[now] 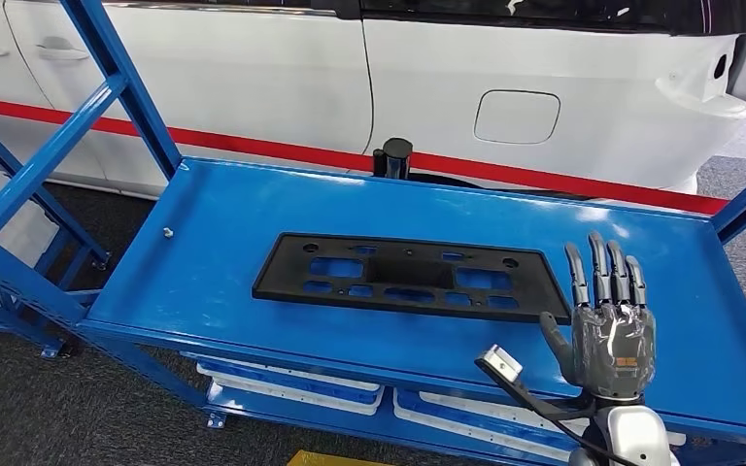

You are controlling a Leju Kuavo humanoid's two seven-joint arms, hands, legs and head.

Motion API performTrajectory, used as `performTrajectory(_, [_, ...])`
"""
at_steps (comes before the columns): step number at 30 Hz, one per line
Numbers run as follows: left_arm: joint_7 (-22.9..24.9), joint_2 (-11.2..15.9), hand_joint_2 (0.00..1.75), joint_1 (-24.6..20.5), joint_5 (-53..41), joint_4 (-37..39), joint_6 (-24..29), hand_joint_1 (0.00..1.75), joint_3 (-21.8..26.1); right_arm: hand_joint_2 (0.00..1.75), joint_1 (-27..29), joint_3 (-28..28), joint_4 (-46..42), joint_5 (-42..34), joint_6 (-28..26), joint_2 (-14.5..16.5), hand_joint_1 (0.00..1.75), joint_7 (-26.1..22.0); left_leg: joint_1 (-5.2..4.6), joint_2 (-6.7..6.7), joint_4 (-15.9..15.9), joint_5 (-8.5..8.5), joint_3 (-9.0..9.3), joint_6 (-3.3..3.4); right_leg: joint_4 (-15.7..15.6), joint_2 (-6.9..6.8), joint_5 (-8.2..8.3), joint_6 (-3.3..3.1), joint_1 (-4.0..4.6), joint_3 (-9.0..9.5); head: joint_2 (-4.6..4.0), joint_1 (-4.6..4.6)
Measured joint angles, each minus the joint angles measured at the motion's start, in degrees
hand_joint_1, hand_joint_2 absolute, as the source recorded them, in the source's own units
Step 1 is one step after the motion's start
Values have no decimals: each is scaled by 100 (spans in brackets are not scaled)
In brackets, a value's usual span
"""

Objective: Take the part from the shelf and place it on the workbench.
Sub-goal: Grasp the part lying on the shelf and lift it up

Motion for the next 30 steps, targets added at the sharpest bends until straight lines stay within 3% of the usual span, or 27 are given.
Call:
performTrajectory(10, [50, 1, 0, 1, -62, 0, 21, 0, -17, 175, -776, 190, 1200, -318, 232, 70, 0, -370, -2, 0, 2, 11, -1, 12, 0, 0, 9, 11, -1, 2, 0, 1])
performTrajectory(22, [69, 28, 0, 4, -137, 0, 48, 0, -59, 175, -830, 982, 1244, -738, 376, 15, 0, -545, -1, 0, 1, 11, -4, 11, 1, 0, 8, 12, -1, -2, 0, 0])
performTrajectory(25, [69, 31, 0, 5, -134, 0, 69, 0, -59, 175, -750, 1183, 1053, -510, 226, -63, 0, -485, -2, 0, 1, 11, -4, 11, 1, 0, 8, 12, -1, -3, 0, 0])
performTrajectory(30, [72, 32, 0, 7, -135, 0, 115, 0, -59, 175, -598, 1240, 525, -24, -615, -368, 0, -438, -6, 0, 2, 11, -4, 12, 0, 0, 8, 12, -3, -4, 0, 1])
